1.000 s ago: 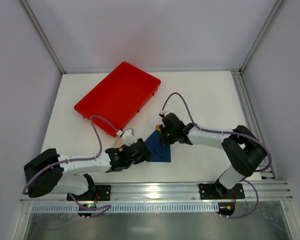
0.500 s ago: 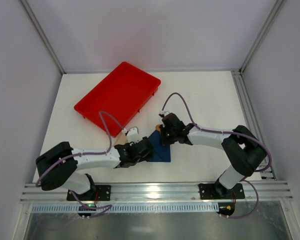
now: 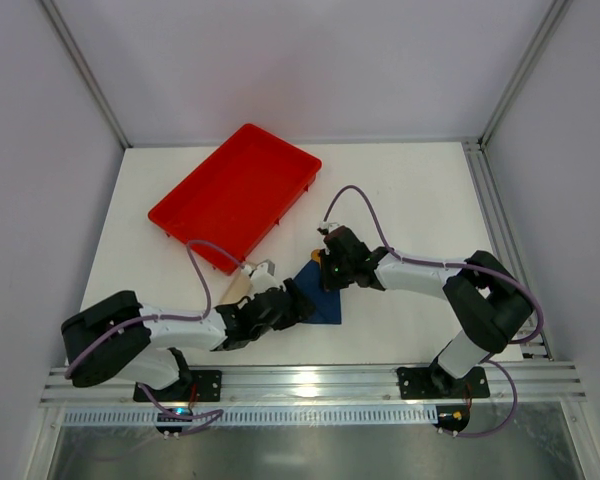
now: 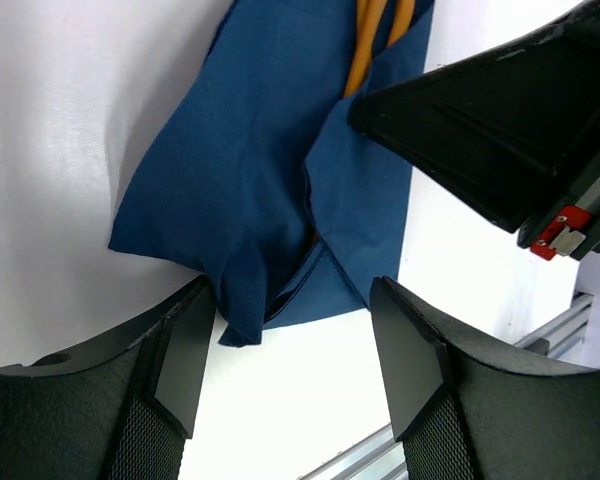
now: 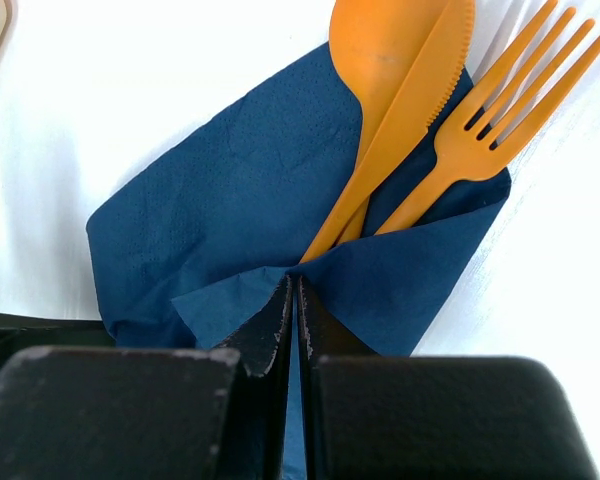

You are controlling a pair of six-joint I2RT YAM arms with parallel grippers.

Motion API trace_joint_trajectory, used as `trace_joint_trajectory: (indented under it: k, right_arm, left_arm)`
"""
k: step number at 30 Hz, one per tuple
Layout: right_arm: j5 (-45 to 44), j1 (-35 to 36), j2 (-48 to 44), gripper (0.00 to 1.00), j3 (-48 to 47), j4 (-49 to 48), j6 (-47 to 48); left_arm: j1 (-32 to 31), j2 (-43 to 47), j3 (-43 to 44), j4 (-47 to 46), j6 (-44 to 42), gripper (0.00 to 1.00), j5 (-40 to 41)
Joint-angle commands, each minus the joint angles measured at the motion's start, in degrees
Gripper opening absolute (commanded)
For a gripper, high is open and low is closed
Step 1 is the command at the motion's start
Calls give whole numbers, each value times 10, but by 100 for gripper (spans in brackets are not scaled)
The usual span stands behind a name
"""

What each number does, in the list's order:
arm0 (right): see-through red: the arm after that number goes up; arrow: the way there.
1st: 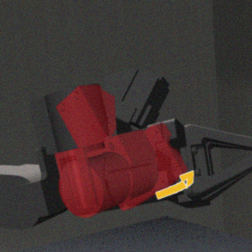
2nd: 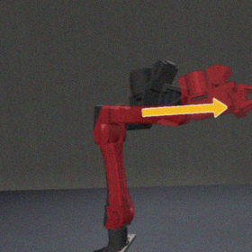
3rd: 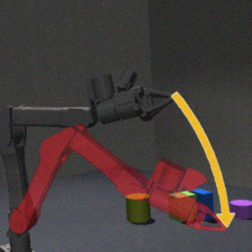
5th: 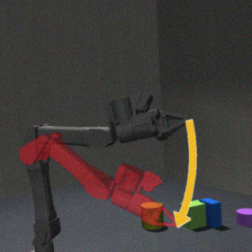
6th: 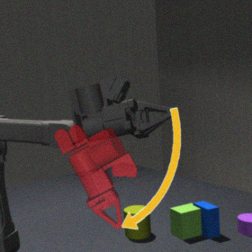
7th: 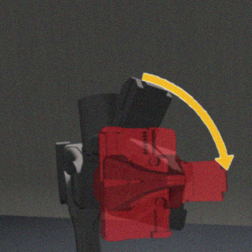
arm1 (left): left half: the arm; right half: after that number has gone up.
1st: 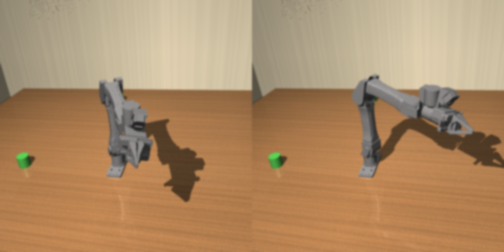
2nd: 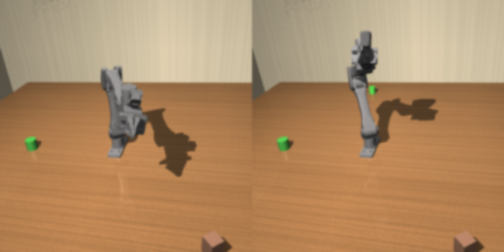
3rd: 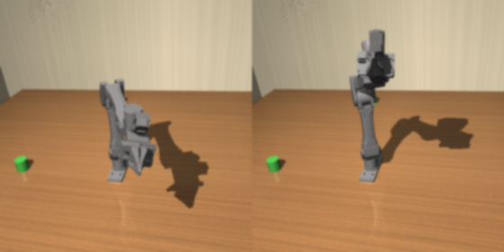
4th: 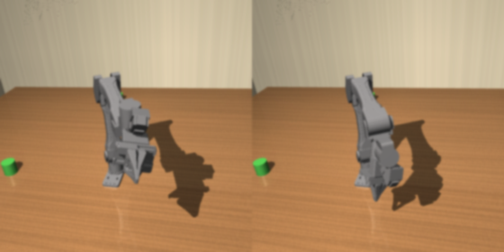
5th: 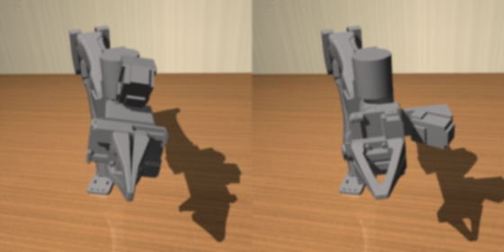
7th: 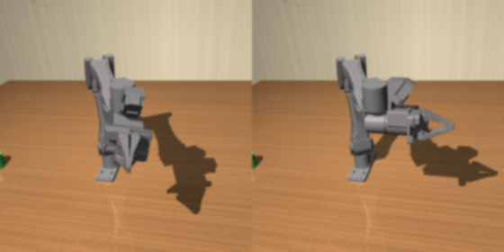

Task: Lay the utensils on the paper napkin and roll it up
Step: Roll the napkin at the center of the board.

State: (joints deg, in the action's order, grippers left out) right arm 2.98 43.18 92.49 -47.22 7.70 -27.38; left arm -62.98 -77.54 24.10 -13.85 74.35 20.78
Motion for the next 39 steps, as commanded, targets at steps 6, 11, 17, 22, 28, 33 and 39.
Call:
trace_joint_trajectory:
  k: [6,11,17,22,28,33,39]
  right_arm:
    - [-4,6,-2,4,14,21,2]
    - [-4,6,-5,4,16,21,2]
    - [-5,6,-5,4,17,20,2]
    - [-3,6,-1,4,15,19,2]
    - [-4,6,-3,4,16,19,0]
    - [-4,6,-3,4,17,20,0]
    - [-4,6,-1,4,16,20,0]
  left_arm:
    - [-6,-57,-13,-80,18,65,-17]
    - [-7,-32,-10,-1,26,65,33]
    - [-6,54,-9,96,12,68,125]
    - [1,78,-31,13,-50,68,105]
    - [1,50,-34,-36,-63,67,75]
    - [1,44,-32,-45,-70,67,72]
    - [1,45,2,-17,-121,62,81]
